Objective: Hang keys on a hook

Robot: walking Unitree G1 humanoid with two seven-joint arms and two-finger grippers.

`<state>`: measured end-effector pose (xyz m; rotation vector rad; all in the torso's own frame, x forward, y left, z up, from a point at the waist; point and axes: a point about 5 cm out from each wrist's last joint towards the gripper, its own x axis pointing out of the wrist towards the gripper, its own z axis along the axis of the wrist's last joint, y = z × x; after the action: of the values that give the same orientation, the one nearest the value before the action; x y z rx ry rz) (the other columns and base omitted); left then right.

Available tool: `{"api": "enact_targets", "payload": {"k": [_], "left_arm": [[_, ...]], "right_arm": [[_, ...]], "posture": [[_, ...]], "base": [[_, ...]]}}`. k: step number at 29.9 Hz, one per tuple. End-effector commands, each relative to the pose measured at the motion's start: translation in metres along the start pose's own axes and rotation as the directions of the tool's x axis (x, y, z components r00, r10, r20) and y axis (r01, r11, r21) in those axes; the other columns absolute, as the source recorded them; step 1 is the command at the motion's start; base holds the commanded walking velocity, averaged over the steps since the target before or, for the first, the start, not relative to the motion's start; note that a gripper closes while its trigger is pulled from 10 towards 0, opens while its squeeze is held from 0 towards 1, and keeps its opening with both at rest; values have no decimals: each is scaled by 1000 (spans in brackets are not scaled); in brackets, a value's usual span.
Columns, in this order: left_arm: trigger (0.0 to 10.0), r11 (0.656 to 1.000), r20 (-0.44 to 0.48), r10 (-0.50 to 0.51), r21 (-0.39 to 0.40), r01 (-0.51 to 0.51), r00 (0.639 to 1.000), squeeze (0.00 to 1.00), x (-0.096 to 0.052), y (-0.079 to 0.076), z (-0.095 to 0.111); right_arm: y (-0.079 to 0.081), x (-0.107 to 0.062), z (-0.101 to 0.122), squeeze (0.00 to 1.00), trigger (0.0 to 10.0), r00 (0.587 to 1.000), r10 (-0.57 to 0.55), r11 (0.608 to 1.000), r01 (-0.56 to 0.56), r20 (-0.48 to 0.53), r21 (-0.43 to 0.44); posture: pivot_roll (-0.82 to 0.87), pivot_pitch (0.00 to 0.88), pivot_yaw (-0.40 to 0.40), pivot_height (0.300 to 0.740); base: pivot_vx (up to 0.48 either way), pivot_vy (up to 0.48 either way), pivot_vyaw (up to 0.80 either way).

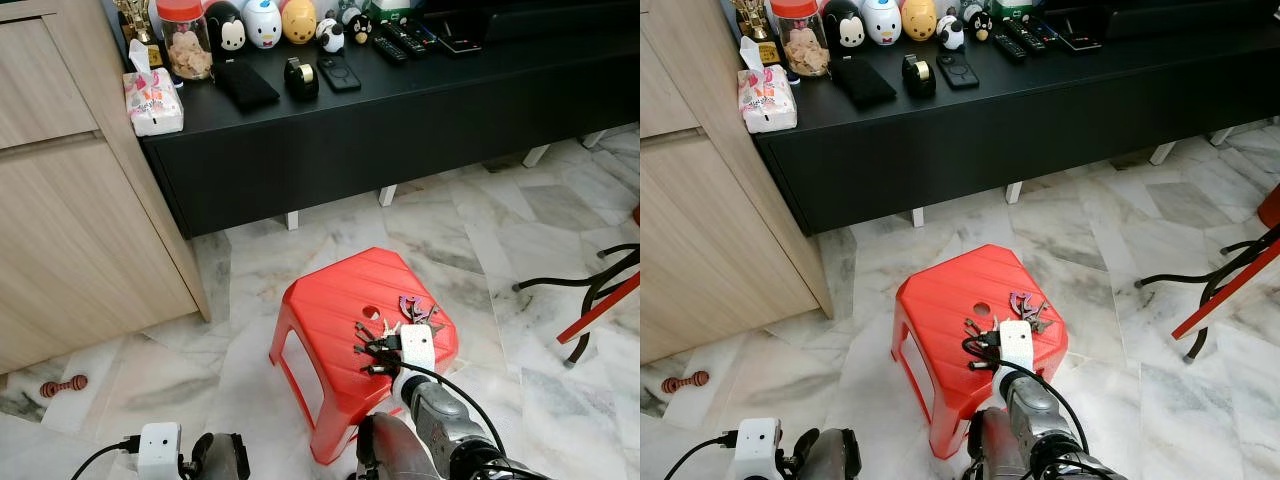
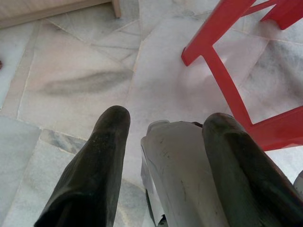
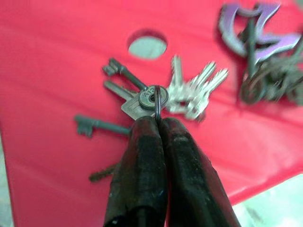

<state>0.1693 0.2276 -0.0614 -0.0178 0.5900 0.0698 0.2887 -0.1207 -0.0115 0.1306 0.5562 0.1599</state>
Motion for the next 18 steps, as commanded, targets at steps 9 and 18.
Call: {"api": "enact_targets", "payload": {"k": [9,18], "left_arm": [[10000,996,-310,-84,-23,81,947,0,-29,-25,-65],[10000,997,-307,-81,-20,79,948,0,-21,-26,-57]], "right_arm": [[-10,-9,6,0,0,985,4,998,5,174,-56],[-11,-14,21,0,6706,953,28,995,3,300,-102]], "posture": [[102,177,-139,615],[95,138,-138,615]], "base": [[0,0,0],[0,0,0]]}}
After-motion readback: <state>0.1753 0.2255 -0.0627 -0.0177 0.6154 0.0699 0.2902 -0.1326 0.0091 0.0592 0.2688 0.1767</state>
